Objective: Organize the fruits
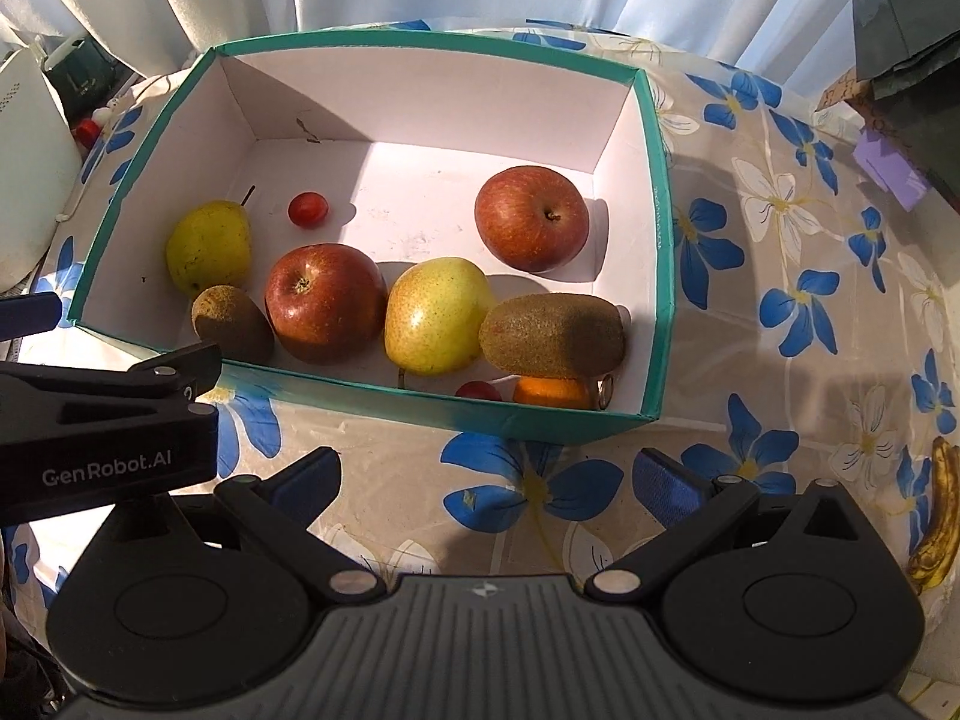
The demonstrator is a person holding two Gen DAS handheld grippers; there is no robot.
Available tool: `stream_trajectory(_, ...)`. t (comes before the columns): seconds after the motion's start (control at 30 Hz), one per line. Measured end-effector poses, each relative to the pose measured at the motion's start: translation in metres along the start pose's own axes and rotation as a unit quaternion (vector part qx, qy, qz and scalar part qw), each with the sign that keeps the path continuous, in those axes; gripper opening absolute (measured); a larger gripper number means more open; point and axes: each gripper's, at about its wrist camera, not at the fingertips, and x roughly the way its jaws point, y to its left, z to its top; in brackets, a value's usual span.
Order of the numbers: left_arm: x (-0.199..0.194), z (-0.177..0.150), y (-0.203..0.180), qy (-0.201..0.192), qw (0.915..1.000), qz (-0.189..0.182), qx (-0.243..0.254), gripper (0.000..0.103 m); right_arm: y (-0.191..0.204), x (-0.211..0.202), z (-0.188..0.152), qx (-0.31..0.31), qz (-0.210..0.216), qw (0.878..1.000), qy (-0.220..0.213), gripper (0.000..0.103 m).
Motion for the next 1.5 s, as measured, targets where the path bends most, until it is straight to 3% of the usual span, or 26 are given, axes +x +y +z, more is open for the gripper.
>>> stream_trajectory(1.5, 0.0043, 0.0027, -0.0049, 0.034, 0.9992, -0.019, 0.001, 0.103, 0.0036, 0.0093, 0.002, -0.017, 0.003, 1.0, 0.024, 0.103)
